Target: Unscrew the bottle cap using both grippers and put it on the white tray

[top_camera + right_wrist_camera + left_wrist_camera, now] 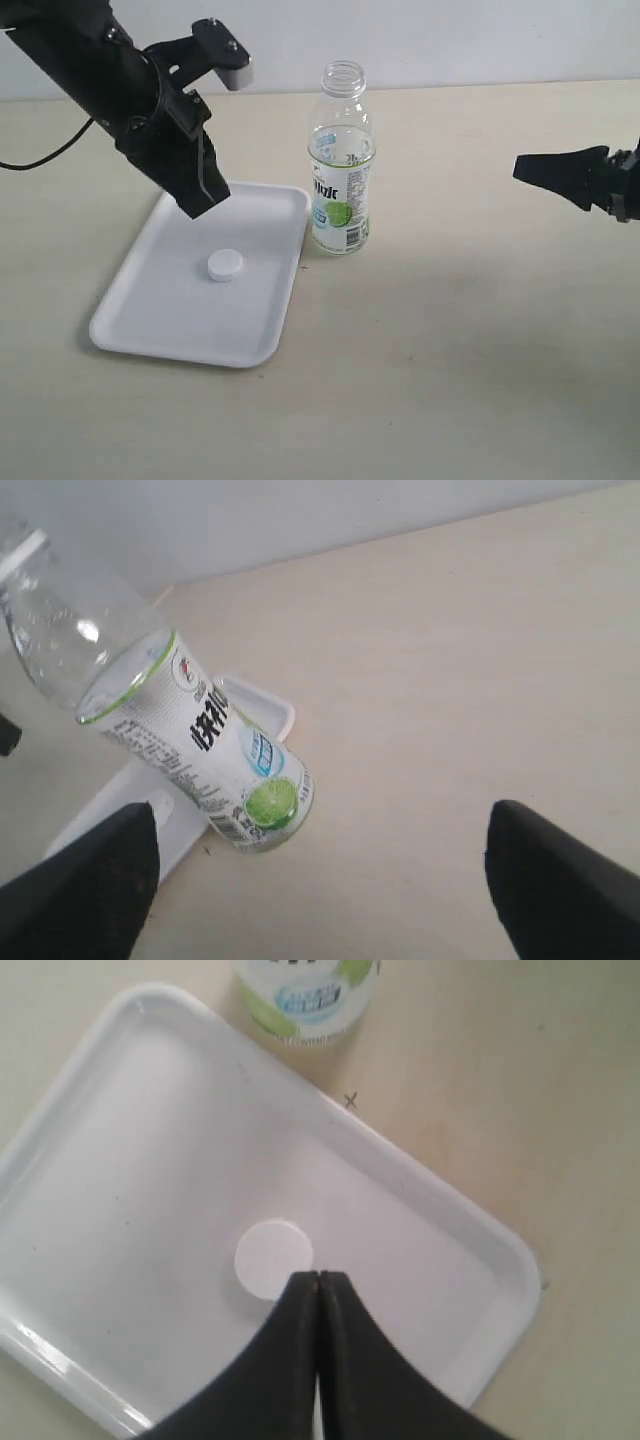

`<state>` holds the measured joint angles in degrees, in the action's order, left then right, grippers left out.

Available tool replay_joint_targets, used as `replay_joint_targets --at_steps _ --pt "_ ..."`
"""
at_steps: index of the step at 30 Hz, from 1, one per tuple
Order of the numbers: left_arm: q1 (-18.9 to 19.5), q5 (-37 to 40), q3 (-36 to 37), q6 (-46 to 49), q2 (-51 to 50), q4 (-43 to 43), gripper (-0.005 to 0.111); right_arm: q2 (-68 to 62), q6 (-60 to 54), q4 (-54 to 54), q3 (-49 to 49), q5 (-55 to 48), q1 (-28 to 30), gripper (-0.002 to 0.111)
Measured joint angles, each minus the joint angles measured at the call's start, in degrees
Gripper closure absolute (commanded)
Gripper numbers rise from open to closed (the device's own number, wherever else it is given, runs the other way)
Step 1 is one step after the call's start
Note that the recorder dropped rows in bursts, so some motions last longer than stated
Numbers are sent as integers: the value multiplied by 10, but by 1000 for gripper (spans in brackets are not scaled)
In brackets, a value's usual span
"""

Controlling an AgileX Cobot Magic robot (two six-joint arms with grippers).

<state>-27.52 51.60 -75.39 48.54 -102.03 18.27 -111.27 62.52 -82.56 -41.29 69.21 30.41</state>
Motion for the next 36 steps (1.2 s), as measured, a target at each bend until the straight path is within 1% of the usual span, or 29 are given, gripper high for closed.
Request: replay_joint_targets --at_steps 5,13,16,17,18,19,20,21,22,23,24,26,29,30,32,33,34,35,36 --pt "0 -42 34 29 40 55 107 0 54 11 1 0 -3 25" --pt "0 -163 134 84 107 164 107 0 80 24 1 1 -2 25" --pt "0 -222 191 117 150 220 107 0 80 31 1 1 -2 26" --pt "0 -246 222 139 174 253 107 0 80 34 1 1 -3 28" --pt "0 -264 247 166 190 279 107 0 81 34 1 1 -3 38" --pt "0 -291 286 224 216 354 107 0 81 34 1 1 -3 44" --pt "0 -305 309 266 231 402 107 0 83 34 1 1 -3 65" --pt "0 -323 347 356 258 501 107 0 87 35 1 1 -3 79" --pt "0 -328 366 412 274 563 107 0 87 35 1 1 -3 108" --pt "0 -330 401 534 307 684 107 0 87 35 1 1 -3 108" --pt "1 -323 432 607 344 752 107 0 81 35 1 1 -3 108" --pt "8 -304 468 651 407 792 107 4 61 52 16 2 -5 108" --pt "12 -306 498 643 510 805 107 34 12 99 64 2 -9 108" --pt "12 -320 503 628 555 808 107 54 -2 114 81 2 -10 108" --pt "12 -349 506 599 612 808 107 102 -16 129 107 2 -10 108" --pt "12 -353 507 592 628 810 107 119 -18 130 112 2 -10 108" --pt "12 -358 512 582 651 811 107 164 -19 136 124 2 -10 108" --pt "12 -360 515 581 657 811 107 189 -19 136 130 1 -10 108" --pt "12 -372 523 577 664 812 107 242 -10 136 141 -5 -10 108"
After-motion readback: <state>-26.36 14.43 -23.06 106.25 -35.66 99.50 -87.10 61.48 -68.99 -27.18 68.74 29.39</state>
